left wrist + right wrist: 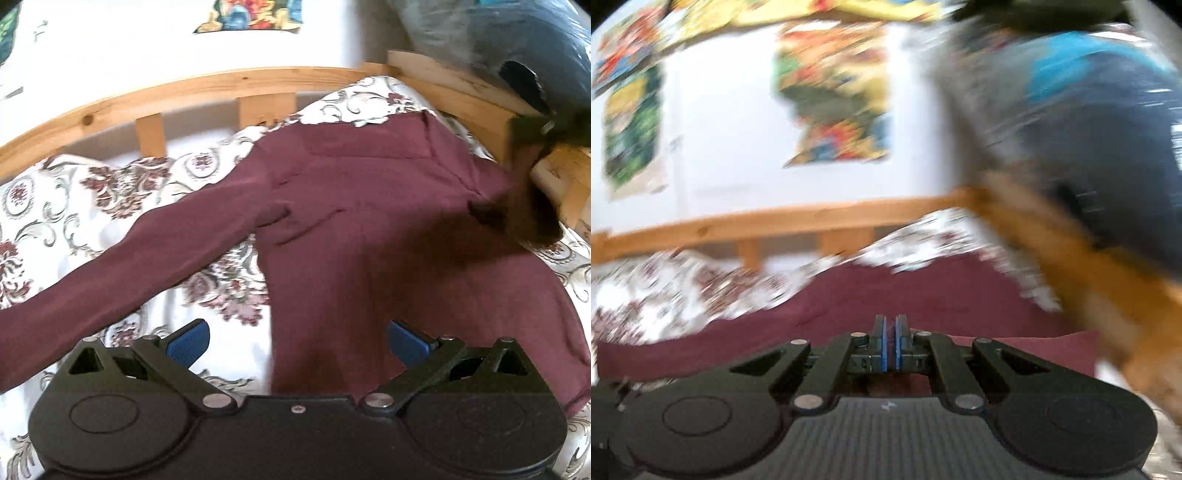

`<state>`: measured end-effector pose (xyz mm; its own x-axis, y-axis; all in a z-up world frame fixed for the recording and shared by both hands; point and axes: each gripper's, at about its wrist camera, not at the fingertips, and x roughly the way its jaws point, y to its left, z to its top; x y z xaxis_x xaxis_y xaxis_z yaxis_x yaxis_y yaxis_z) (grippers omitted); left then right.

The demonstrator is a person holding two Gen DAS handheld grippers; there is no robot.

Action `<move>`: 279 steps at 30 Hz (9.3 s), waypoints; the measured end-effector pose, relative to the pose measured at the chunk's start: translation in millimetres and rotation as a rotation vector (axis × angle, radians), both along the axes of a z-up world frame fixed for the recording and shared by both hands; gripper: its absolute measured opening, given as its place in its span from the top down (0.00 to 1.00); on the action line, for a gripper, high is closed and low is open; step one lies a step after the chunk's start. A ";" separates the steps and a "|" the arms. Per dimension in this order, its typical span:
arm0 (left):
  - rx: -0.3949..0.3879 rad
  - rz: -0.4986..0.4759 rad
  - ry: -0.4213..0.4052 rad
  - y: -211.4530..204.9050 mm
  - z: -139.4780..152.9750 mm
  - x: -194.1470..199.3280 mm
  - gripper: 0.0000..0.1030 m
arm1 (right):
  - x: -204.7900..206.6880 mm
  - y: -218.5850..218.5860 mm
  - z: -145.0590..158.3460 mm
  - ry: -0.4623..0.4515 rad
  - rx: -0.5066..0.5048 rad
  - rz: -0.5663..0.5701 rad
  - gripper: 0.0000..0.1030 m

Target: Fold small clothes

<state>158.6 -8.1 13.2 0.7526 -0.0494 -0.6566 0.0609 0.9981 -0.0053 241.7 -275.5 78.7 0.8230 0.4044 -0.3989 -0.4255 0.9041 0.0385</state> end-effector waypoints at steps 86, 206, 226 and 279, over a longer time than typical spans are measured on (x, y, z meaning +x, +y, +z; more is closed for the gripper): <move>0.090 0.854 -0.084 247.9 -32.5 -15.1 0.62 | -19.2 47.7 -118.2 -0.213 -0.401 -0.104 0.00; 0.587 -0.529 -0.117 -37.0 -87.3 -92.0 0.78 | -115.9 -44.2 -189.7 -0.084 -0.962 -0.037 0.27; 0.415 -0.260 -0.345 -3.3 -37.8 -136.4 0.95 | -153.6 -33.5 -143.7 -0.279 -0.815 -0.072 0.91; 0.296 -0.047 -0.084 27.7 -6.8 81.3 0.95 | 8.6 -14.2 -92.6 -0.265 -0.421 -0.201 0.93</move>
